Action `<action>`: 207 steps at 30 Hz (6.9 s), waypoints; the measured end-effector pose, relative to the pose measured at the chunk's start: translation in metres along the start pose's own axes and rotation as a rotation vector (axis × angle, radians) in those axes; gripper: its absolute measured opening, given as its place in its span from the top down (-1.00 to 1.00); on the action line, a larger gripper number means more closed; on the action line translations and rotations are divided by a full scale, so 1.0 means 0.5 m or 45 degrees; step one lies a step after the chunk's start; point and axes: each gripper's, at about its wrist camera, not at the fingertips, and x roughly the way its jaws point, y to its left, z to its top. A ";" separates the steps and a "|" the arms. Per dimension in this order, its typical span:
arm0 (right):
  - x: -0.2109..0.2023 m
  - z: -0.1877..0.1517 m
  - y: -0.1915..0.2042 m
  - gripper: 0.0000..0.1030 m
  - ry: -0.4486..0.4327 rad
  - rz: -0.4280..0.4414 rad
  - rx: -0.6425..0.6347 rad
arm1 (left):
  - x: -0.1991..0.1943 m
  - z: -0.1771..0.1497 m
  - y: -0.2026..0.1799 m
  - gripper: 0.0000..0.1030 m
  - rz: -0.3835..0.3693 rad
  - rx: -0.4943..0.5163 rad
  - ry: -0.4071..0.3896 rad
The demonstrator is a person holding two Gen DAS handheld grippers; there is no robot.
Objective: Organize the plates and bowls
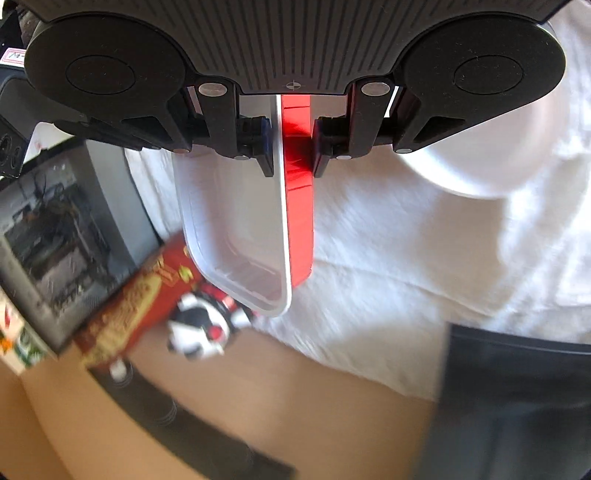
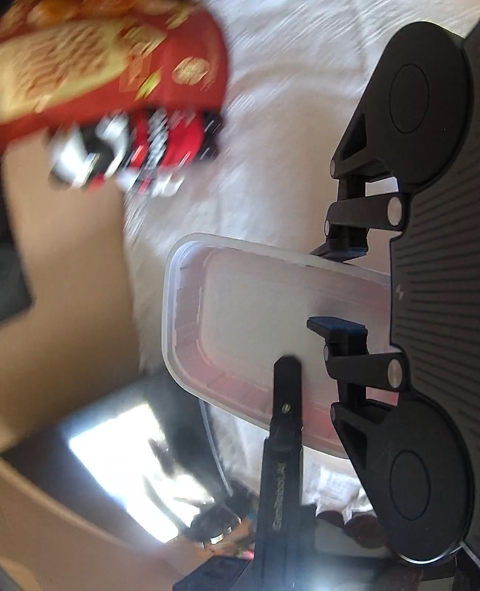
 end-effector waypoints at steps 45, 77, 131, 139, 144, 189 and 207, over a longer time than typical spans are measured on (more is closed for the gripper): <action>0.171 -0.033 0.243 0.40 0.240 0.004 -0.233 | -0.095 -0.069 0.333 0.64 -0.054 -0.357 0.048; 0.169 -0.019 0.263 0.36 0.216 -0.006 -0.256 | -0.090 -0.053 0.352 0.64 -0.066 -0.342 0.053; 0.138 -0.045 0.258 0.35 0.161 -0.131 -0.141 | -0.141 -0.050 0.299 0.63 0.082 -0.101 -0.029; 0.046 -0.090 0.262 0.34 0.016 -0.259 -0.003 | -0.196 -0.084 0.289 0.62 0.070 0.008 -0.111; -0.012 -0.149 0.271 0.26 -0.018 -0.285 -0.040 | -0.236 -0.168 0.246 0.63 0.132 0.029 -0.211; -0.169 -0.387 0.302 -0.01 0.038 -0.175 -0.115 | -0.332 -0.481 0.013 0.75 0.361 0.162 -0.171; -0.162 -0.387 0.303 -0.01 0.046 -0.191 -0.108 | -0.329 -0.477 0.022 0.75 0.350 0.156 -0.160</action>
